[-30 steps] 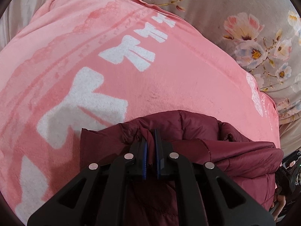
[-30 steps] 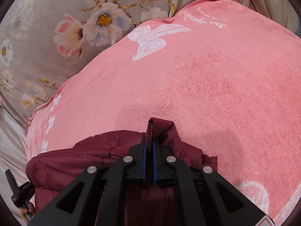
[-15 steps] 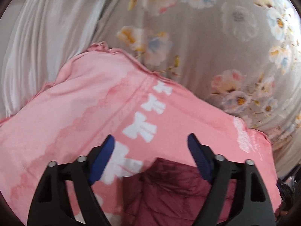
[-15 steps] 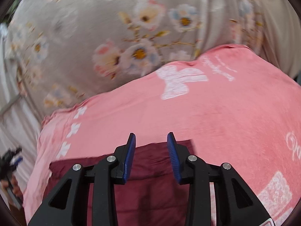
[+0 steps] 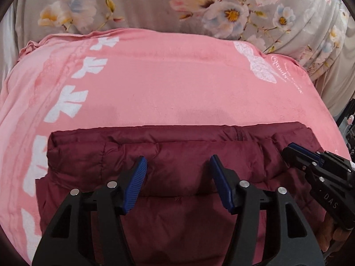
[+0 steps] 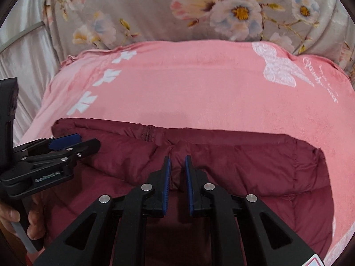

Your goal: Fold large clothes

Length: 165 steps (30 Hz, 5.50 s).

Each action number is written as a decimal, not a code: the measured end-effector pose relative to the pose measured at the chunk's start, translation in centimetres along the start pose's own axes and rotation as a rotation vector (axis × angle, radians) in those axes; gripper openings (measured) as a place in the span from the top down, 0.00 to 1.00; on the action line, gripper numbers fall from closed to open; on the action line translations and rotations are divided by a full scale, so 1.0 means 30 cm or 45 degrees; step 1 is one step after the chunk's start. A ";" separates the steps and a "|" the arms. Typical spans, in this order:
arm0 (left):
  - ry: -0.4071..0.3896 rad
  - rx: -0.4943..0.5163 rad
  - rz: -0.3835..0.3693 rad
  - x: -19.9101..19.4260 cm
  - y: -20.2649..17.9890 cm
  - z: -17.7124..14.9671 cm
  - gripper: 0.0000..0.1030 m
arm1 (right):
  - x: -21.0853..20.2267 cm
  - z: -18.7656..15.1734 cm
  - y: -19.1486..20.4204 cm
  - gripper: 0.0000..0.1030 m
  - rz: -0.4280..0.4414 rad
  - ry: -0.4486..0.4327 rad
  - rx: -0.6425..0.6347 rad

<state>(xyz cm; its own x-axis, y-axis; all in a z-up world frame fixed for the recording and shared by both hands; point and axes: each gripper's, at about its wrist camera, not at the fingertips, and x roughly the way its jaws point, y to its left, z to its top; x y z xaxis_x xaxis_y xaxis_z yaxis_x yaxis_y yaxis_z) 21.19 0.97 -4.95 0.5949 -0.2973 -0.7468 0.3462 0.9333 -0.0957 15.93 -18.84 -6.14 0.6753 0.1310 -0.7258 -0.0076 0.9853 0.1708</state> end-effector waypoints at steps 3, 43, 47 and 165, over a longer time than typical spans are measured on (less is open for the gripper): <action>0.016 -0.040 -0.009 0.031 0.026 -0.008 0.44 | 0.039 -0.015 -0.029 0.93 0.021 0.027 0.038; -0.027 -0.375 0.122 0.076 0.430 -0.013 0.44 | -0.001 -0.040 -0.512 0.98 -0.189 -0.018 0.398; -0.032 -0.342 0.171 0.097 0.411 -0.024 0.44 | 0.009 -0.047 -0.507 0.98 -0.194 -0.016 0.391; -0.007 0.006 -0.035 0.067 -0.680 0.007 0.49 | -0.217 -0.217 -0.757 0.98 -0.039 0.006 0.547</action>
<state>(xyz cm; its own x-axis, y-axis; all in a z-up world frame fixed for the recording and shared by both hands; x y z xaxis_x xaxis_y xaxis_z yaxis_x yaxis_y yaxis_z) 15.47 -18.70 -4.35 0.5890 -0.3240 -0.7404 0.3658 0.9238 -0.1133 6.91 -41.36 -9.65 0.6670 0.1037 -0.7378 0.3207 0.8538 0.4100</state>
